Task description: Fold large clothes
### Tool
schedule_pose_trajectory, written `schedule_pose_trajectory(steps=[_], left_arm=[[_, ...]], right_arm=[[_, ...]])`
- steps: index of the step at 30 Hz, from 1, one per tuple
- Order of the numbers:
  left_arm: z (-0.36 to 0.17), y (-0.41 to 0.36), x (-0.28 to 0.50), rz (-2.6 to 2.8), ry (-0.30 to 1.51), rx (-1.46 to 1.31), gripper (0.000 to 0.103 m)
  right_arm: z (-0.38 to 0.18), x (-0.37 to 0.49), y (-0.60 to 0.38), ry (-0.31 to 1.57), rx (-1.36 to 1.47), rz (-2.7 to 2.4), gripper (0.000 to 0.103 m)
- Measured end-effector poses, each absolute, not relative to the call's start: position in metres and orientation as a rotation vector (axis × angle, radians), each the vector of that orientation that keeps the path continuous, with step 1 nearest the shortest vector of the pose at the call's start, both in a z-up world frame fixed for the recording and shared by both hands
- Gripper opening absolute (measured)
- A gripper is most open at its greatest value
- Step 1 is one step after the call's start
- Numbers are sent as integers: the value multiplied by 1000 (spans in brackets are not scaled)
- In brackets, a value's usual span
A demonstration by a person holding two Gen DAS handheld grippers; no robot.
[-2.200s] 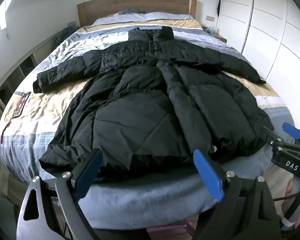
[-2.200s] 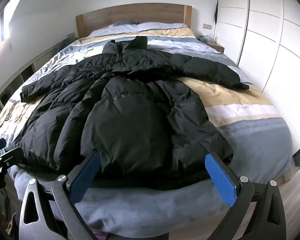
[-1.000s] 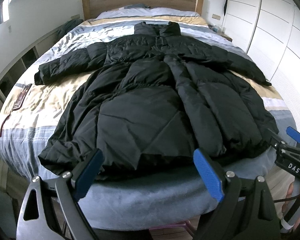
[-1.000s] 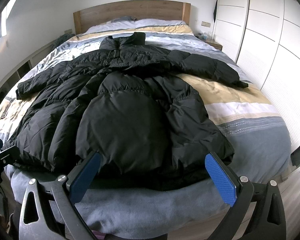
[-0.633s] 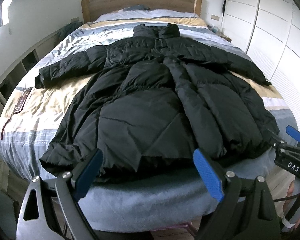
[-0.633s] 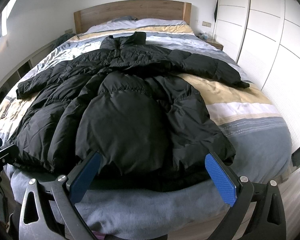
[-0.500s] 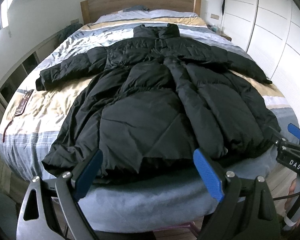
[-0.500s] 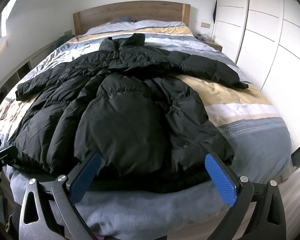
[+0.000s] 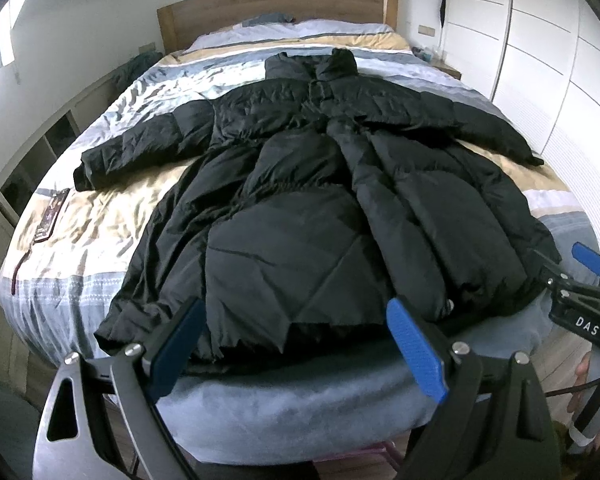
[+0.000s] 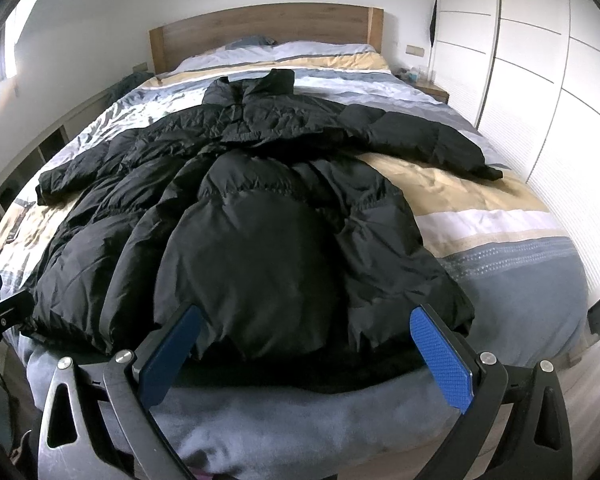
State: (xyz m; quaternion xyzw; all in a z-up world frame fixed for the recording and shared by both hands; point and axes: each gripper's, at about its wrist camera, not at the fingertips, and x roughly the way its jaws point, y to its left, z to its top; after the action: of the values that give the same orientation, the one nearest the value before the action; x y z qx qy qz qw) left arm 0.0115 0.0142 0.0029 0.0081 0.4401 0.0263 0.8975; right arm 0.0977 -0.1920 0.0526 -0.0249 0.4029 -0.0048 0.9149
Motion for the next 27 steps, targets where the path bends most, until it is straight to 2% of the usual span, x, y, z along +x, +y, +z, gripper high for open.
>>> schedule_pose_trajectory(steps=[13,19,27], left_arm=[[11,9,18,39,924,40,92],[10,9,29,14,987,26,92],[50,14,49,36,909,43,92]], right_arm=[[61,102,-191,816,-51,-15,102],[75,108,-194,795,-56,-9,102],[115,127,-200,744,-70,-20,102]])
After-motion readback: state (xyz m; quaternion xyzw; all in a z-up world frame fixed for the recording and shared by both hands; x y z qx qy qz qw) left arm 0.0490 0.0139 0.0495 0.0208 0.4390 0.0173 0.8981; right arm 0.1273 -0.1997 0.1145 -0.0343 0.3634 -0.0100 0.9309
